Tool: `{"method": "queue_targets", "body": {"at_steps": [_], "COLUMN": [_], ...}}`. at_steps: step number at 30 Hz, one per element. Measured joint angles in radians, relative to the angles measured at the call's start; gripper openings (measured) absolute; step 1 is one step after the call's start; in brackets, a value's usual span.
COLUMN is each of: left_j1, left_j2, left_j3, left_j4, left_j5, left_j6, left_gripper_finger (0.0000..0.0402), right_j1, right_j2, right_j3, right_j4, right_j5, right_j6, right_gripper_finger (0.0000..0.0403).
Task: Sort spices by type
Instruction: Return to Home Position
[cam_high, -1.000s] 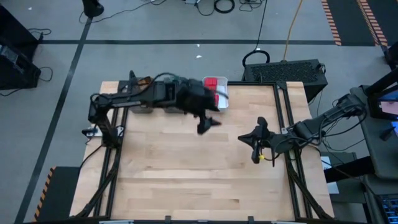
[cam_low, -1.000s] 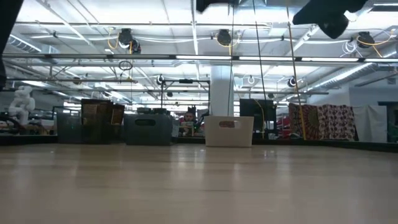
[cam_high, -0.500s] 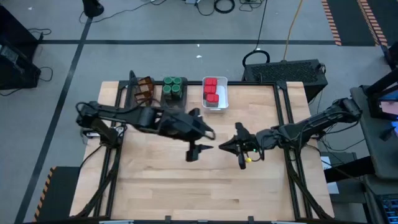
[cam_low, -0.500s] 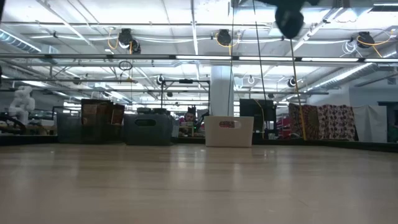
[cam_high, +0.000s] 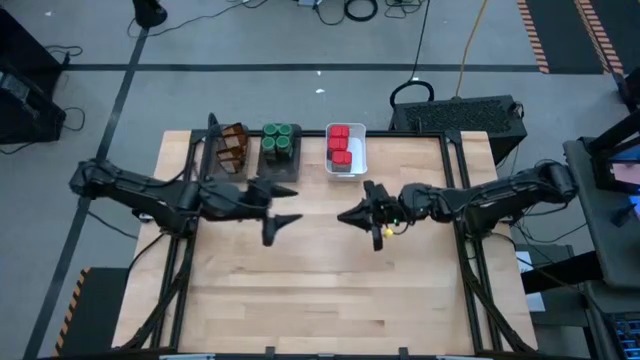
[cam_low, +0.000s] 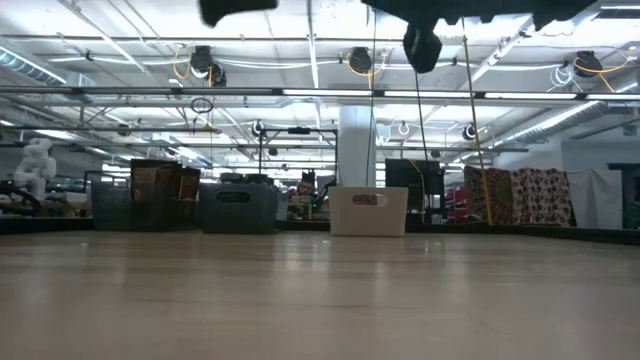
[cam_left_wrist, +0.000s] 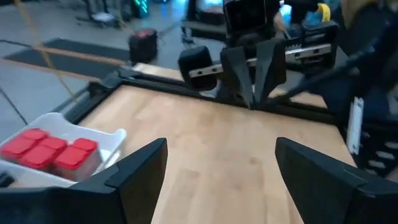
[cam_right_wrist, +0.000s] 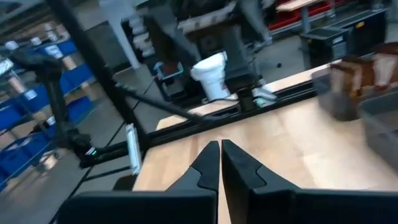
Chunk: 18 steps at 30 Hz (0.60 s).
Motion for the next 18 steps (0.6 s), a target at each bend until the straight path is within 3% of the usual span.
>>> {"method": "queue_targets", "body": {"at_steps": [5, 18], "left_j1": [0.001, 0.002], "left_j2": [-0.147, -0.458], "left_j3": [-0.165, -0.397], "left_j4": [0.087, 0.030], "left_j5": [-0.072, -0.165], "left_j6": [-0.024, -0.111], "left_gripper_finger": [0.0303, 0.0303], "right_j1": [-0.062, -0.084], "right_j2": [-0.034, -0.176], "right_j3": [0.000, 0.000], "right_j4": [-0.011, -0.289], "right_j5": [-0.003, 0.006], "right_j6": [-0.005, -0.030], "right_gripper_finger": [0.0000, 0.0000]}}
